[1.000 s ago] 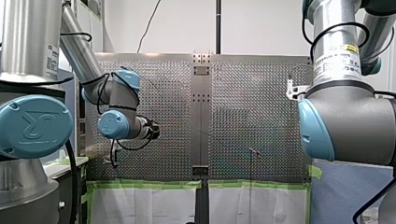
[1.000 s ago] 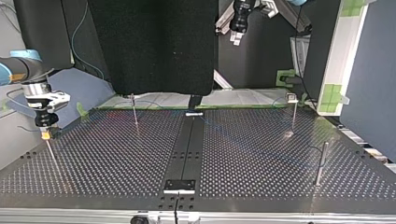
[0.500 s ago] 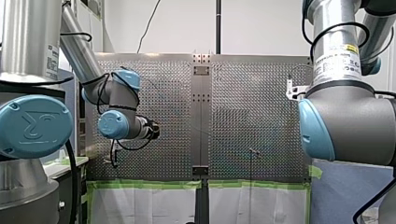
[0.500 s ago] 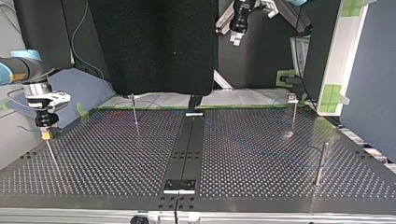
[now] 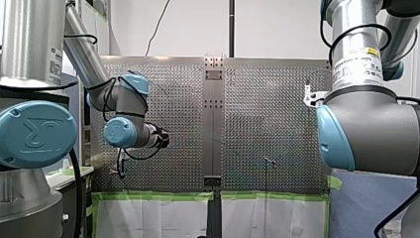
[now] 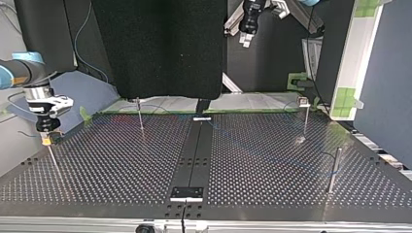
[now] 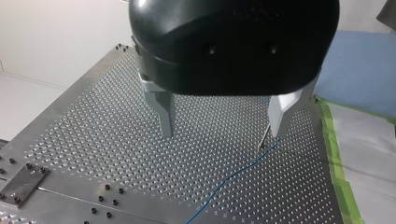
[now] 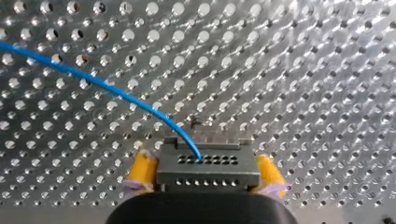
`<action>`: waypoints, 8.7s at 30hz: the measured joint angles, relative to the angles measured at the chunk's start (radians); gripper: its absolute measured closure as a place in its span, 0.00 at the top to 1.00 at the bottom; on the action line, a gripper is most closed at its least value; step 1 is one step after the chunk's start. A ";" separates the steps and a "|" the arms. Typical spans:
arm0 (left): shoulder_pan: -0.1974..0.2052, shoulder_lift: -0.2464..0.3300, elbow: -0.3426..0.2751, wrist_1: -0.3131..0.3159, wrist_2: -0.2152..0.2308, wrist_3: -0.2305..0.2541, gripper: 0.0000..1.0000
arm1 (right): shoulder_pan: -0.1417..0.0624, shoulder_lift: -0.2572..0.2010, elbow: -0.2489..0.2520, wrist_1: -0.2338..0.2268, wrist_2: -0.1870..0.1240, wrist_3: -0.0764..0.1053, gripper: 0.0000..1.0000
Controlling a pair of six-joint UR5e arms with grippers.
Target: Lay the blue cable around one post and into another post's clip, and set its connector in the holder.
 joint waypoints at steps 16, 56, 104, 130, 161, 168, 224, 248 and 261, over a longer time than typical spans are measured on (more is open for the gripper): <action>0.000 0.000 0.000 0.000 -0.001 0.000 1.00 | 0.004 -0.001 0.000 -0.005 0.022 0.008 1.00; 0.000 0.000 -0.001 0.000 -0.003 0.003 1.00 | -0.018 -0.002 -0.001 0.060 0.260 0.041 1.00; 0.005 -0.001 -0.003 0.032 -0.032 -0.010 1.00 | 0.148 -0.093 0.227 0.050 0.616 0.055 1.00; 0.040 0.000 -0.003 0.198 -0.064 -0.018 1.00 | 0.376 -0.143 0.241 0.096 0.700 0.051 1.00; 0.059 0.000 -0.003 0.197 -0.051 -0.025 1.00 | 0.650 -0.138 0.326 -0.038 0.774 0.063 1.00; 0.066 0.000 -0.002 0.198 -0.048 -0.025 1.00 | 0.716 -0.136 0.344 -0.069 0.775 0.063 1.00; 0.137 -0.033 0.002 0.110 -0.034 0.132 1.00 | 0.893 -0.129 0.517 -0.152 0.746 0.040 1.00; 0.156 -0.038 0.004 0.076 -0.029 0.123 1.00 | 0.913 -0.140 0.532 -0.204 0.741 0.040 1.00; 0.156 -0.038 0.004 0.075 -0.029 0.132 1.00 | 0.914 -0.140 0.533 -0.209 0.741 0.040 1.00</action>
